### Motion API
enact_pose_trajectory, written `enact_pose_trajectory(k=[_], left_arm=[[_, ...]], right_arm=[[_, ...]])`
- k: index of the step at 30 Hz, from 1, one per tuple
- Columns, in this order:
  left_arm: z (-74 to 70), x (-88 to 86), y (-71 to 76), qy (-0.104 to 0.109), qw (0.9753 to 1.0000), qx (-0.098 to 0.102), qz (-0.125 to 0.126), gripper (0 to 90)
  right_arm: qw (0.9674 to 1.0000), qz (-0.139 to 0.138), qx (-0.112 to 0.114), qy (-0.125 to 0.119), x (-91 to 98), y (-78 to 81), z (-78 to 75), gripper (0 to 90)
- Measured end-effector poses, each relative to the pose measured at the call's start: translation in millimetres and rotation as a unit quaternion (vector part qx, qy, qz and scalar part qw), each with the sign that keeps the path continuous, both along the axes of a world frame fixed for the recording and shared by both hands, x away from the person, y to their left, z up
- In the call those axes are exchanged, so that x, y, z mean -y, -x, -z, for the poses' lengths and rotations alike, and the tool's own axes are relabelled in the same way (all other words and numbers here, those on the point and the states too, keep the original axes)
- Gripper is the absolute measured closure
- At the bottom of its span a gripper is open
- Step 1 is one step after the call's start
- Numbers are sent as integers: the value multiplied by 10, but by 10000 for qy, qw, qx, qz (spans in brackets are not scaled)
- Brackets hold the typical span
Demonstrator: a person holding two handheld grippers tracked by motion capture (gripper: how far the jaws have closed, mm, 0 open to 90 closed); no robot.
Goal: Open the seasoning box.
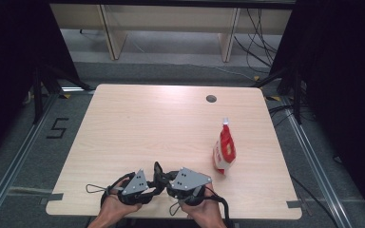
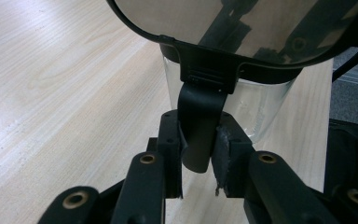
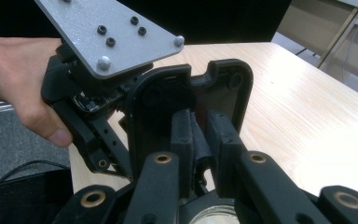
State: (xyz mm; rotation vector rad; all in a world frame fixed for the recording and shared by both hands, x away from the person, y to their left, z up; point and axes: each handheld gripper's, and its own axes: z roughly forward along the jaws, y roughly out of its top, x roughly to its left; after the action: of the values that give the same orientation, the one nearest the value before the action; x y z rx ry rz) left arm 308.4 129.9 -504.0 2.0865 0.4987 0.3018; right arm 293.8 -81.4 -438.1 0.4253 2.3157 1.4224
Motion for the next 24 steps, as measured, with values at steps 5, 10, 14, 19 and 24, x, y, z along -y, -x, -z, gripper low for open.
enact_pose_trajectory(k=[5,10,14,19,24], left_arm=[[-8,-15,-3,25,10000,-64,58,714],[-23,-89,34,9,9999,-166,-29,575],[-56,-141,67,48,9996,-214,-161,473],[-101,-191,128,130,9994,-224,-232,378],[-120,-234,176,148,9990,-289,-291,303]], right_arm=[[9999,62,-92,-50,52,5,-2,797],[9998,163,-79,-97,187,30,4,753],[9995,266,-80,-124,315,75,14,707],[9984,529,-108,-183,554,129,21,645],[9953,904,-232,-249,804,154,75,572]])
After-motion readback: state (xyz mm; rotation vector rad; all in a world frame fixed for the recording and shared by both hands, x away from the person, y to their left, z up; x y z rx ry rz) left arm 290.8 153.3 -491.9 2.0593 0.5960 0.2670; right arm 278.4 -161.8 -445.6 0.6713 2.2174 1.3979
